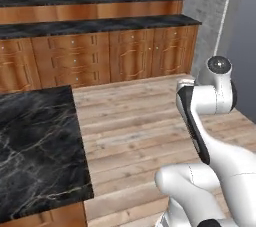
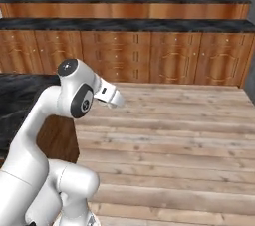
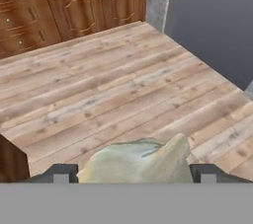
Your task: Take the cheese, steak, and garlic from the fridge and place them on the plate on the dining counter to create an appetizer plate.
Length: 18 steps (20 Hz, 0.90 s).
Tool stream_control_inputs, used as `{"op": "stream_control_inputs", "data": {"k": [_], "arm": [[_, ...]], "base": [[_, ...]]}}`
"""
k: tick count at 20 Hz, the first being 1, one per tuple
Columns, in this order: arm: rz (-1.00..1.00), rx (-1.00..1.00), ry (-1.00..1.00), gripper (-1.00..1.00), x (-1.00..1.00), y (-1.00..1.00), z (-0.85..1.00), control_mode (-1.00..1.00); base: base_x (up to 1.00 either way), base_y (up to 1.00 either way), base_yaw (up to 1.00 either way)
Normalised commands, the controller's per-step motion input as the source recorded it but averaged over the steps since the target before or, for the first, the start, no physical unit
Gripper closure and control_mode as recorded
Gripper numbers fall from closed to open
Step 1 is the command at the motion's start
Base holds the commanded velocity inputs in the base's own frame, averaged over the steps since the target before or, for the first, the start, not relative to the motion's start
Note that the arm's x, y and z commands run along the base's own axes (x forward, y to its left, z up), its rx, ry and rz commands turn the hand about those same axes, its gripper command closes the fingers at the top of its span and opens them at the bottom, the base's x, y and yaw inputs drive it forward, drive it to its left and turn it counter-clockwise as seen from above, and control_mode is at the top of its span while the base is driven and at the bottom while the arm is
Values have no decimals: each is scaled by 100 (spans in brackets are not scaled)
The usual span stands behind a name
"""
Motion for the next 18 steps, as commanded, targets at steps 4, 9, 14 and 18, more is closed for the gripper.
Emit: {"op": "stream_control_inputs", "data": {"k": [4,9,14,18], "arm": [[0,0,0,100,0,0,0,100],[0,0,0,100,0,0,0,100],[0,0,0,100,0,0,0,100],[0,0,0,100,0,0,0,100]], "base": [[100,-64,27],[100,-67,27],[100,-34,39],[100,-15,48]]}}
